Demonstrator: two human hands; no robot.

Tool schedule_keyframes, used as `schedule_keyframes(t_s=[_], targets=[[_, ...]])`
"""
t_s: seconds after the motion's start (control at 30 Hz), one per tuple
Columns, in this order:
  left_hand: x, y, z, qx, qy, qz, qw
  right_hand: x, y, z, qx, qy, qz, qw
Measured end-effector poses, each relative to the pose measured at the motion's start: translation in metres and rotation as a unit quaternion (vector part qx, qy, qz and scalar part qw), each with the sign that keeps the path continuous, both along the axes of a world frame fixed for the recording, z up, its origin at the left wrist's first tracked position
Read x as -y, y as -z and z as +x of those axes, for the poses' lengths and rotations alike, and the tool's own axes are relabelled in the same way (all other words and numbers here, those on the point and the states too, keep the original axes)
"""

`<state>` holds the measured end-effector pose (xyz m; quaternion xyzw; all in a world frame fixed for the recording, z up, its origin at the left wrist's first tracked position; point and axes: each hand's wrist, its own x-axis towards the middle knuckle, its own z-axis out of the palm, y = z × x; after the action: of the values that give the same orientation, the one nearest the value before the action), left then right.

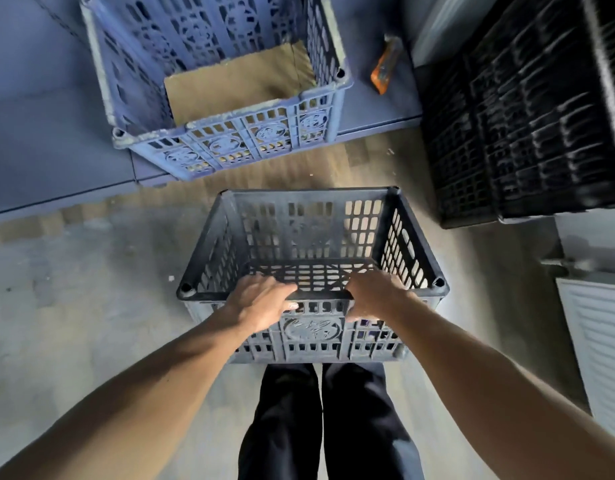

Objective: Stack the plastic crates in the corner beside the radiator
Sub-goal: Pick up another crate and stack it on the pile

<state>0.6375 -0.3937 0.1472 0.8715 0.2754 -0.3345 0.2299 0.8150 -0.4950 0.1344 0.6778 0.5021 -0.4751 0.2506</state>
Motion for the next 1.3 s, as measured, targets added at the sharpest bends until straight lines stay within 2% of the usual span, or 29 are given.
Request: schedule_keyframes(t_s=[0.2,0.37,0.5,0.73,0.9,1.03,1.13,1.3], targets=[[-0.001,-0.032,0.003,0.029,0.056,0.046,0.997,0.023,-0.053,0.007,0.059,0.038,0.042,0.997],[0.006,-0.098,0.018,0.093,0.074,0.041,0.992,0.042,-0.127,0.011,0.127,0.023,0.109,0.986],[0.009,-0.158,0.027,0.135,0.092,0.036,0.986,0.06,-0.185,0.009,0.148,0.068,0.145,0.976],[0.005,-0.262,0.052,0.234,0.144,0.093,0.957,0.073,-0.296,0.014,0.195,0.153,0.199,0.948],[0.002,-0.331,0.06,0.322,0.188,0.14,0.917,0.083,-0.369,0.012,0.236,0.181,0.266,0.917],[0.005,-0.367,0.061,0.347,0.205,0.141,0.904,0.093,-0.408,0.005,0.25,0.208,0.29,0.9],[0.008,-0.386,0.073,0.397,0.217,0.142,0.88,0.1,-0.428,0.011,0.27,0.222,0.282,0.893],[0.016,-0.407,0.11,0.374,0.248,0.134,0.884,0.118,-0.452,0.035,0.279,0.231,0.266,0.893]])
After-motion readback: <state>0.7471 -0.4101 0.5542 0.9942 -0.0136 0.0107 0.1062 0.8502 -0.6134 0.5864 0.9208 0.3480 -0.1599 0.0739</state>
